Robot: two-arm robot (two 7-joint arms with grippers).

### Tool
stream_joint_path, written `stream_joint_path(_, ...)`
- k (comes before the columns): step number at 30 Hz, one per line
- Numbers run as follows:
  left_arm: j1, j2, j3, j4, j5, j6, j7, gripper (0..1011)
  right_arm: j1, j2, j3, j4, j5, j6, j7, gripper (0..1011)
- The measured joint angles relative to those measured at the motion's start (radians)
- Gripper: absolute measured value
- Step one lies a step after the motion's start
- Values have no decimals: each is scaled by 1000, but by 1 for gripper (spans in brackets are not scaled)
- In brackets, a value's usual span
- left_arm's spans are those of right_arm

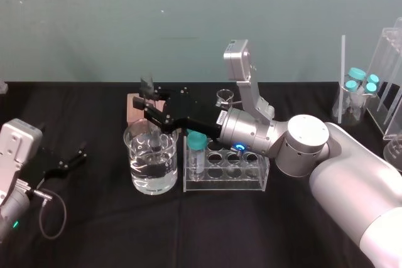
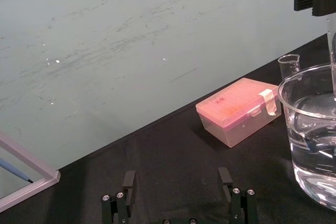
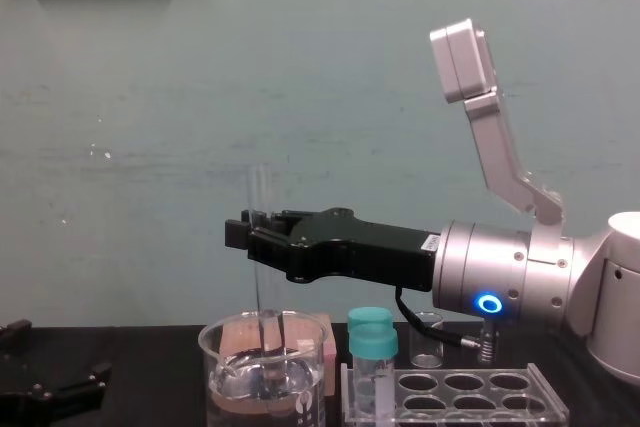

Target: Hold the test tube with one hand and immerse one end into the beaker, then return it to the test tube rack.

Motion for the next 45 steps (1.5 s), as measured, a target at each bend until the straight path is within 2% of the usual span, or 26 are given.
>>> stream_joint_path(14, 0, 0, 0, 0, 0, 0, 0, 1000, -12, 11, 0, -21, -2, 12, -4, 242)
stream_joint_path(45, 0, 0, 0, 0, 0, 0, 0, 1000, -15, 10, -3, -20, -1, 21, -6, 242)
